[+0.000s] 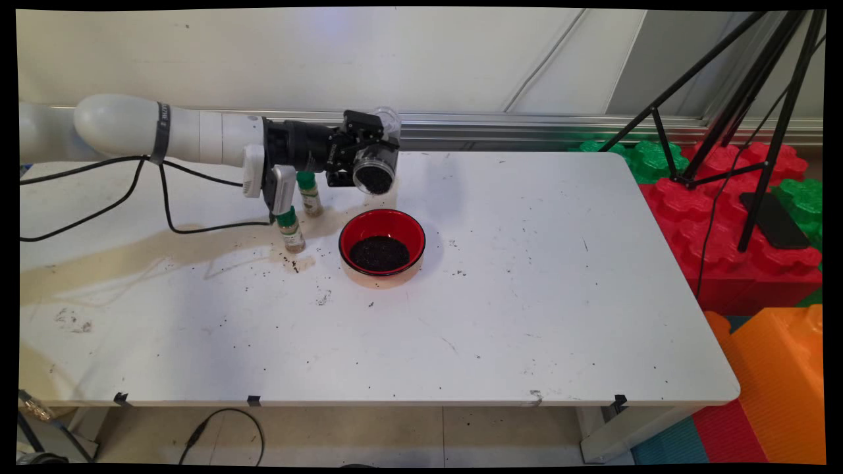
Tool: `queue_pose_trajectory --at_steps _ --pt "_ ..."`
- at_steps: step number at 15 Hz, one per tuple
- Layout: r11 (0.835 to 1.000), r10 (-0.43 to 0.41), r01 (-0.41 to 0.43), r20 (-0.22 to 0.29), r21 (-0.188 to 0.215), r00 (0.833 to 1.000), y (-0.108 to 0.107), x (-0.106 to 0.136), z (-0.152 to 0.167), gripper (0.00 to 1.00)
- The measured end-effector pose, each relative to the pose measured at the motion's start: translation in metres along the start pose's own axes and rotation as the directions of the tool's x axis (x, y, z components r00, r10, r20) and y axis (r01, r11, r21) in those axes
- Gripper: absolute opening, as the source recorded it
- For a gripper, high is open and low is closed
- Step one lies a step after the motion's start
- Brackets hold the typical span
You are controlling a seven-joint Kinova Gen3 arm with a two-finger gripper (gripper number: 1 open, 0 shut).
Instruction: Pour the black seasoning powder in the red bowl
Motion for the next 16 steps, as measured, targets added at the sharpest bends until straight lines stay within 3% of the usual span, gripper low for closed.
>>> queue_pose_trajectory --at_steps 4,7,14,16 --pt "0.993 -0.12 0.12 -0.002 -0.002 0.993 -0.004 0.001 -0.002 0.0" --pt "0.976 -0.216 0.216 -0.004 -0.004 0.976 -0.007 0.001 -0.004 0.0" --pt "0.888 -0.46 0.46 -0.021 -0.006 0.888 -0.019 0.003 -0.011 0.0" --pt "0.843 -0.538 0.538 -0.031 -0.01 0.842 -0.024 0.003 -0.013 0.0"
